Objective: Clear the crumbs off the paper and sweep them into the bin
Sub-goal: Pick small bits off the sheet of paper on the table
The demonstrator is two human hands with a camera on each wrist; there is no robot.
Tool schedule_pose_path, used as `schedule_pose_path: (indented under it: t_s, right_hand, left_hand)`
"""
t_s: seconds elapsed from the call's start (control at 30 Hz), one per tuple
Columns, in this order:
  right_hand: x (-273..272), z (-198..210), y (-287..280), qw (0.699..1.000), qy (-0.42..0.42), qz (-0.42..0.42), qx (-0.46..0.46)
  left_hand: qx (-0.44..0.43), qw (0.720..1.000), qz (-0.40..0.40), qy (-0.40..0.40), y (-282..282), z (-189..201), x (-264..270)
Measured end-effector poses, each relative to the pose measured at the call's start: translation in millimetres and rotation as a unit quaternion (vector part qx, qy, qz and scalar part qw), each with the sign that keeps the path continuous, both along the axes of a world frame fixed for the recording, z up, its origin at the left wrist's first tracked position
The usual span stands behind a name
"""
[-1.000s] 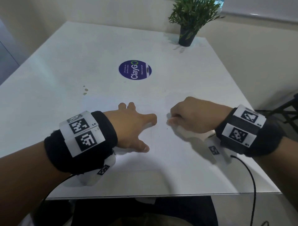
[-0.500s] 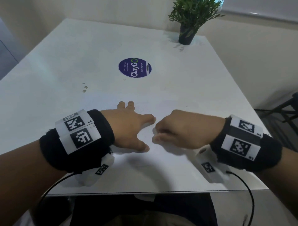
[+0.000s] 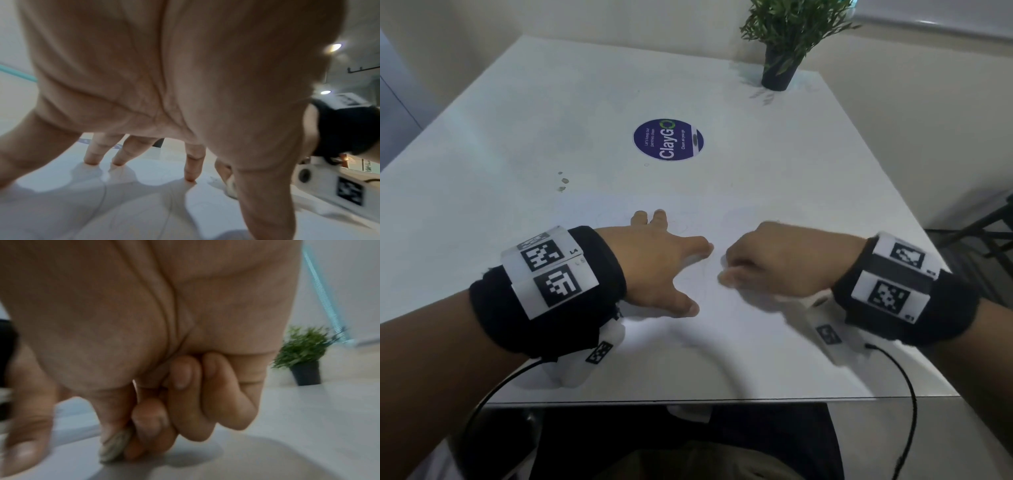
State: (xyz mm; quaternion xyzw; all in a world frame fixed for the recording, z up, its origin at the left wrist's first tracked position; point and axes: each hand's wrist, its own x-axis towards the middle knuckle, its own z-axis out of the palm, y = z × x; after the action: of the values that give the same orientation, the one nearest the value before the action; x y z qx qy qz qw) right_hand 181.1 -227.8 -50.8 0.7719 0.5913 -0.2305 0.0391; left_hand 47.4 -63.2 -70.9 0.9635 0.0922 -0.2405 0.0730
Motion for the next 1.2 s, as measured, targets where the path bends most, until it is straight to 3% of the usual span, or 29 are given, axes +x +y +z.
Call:
schedule_pose_path:
  t_s: [0.1, 0.3, 0.5, 0.67, 0.87, 1.07, 1.2]
  right_hand:
    - [18, 6, 0, 0.997, -0.047, -0.059, 0.006]
    - [-21, -3, 5, 0.999, 0.016, 0.032, 0.013]
    - [11, 5, 4, 0.994, -0.084, -0.063, 0.007]
    - [-23, -1, 4, 0.999, 0.006, 0.034, 0.022]
    - [17, 3, -1, 0.996, -0.071, -0.061, 0.012]
    - [-21, -4, -12, 0.998, 0.021, 0.048, 0.019]
    - [12, 1, -15, 0.998, -0.041, -0.048, 0.024]
  left_hand:
    - [0.001, 1.0, 0.0, 0.002, 1, 0, 0]
    - [-0.004, 1.0, 0.003, -0.002, 0, 0, 1]
    - [0.0, 1.0, 0.001, 0.0, 0, 0, 0]
    - [-0.004, 1.0, 0.003, -0.003, -1, 2, 0]
    - [0.003, 1.0, 0.005, -0.002, -2, 1, -2]
    - [-0.004, 1.0, 0.005, 0.004, -1, 1, -1]
    - [-0.001, 1.0, 0.004, 0.008, 0, 1, 0]
